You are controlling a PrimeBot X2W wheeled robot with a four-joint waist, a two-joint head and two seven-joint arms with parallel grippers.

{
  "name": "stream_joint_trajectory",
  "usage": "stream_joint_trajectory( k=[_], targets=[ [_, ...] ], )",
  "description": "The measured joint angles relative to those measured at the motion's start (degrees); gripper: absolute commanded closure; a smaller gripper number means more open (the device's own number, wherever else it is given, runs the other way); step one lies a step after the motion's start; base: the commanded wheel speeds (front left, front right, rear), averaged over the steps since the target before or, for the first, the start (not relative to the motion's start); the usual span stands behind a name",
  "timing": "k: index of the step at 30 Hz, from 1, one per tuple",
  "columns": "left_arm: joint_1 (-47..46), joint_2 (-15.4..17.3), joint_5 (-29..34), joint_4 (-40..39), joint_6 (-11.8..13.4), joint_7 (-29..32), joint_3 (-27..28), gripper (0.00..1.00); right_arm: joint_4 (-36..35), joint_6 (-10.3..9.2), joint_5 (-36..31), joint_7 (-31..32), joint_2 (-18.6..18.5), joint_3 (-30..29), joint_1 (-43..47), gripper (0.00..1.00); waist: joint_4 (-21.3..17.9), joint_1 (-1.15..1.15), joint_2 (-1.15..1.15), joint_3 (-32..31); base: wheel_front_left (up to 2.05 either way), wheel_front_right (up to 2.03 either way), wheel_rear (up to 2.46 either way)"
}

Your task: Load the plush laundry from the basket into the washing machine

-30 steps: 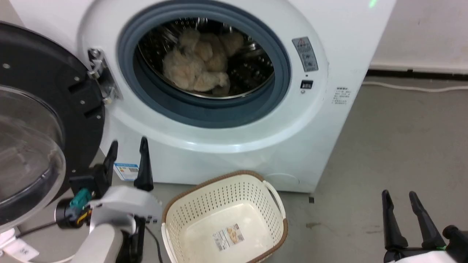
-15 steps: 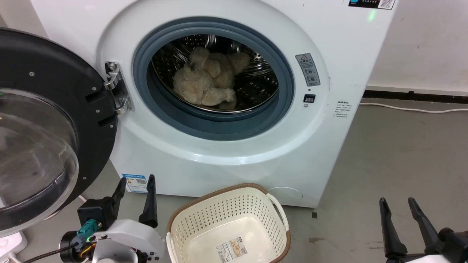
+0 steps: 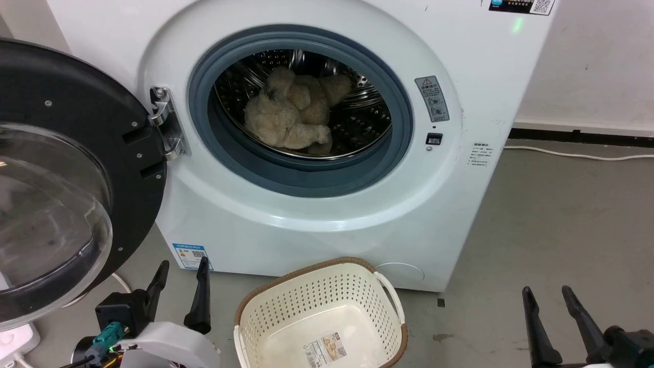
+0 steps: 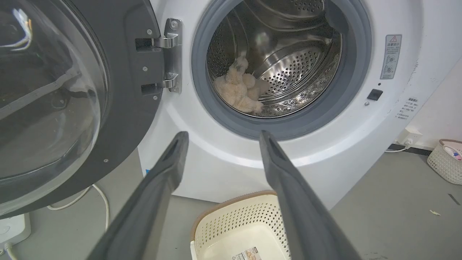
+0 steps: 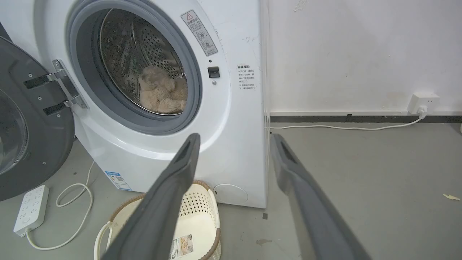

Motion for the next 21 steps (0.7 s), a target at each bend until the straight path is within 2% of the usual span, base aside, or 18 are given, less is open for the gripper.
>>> stream_joint_trajectory(
  k=[21],
  targets=[
    [-0.01,0.57,-0.19,-0.79,0.11,0.85,-0.45,0.00,0.42,0.00,0.55,0.07,0.00,0.51,0.03,0.00,0.11,0.00,0.00,0.18,0.00,0.00,0.00]
  ],
)
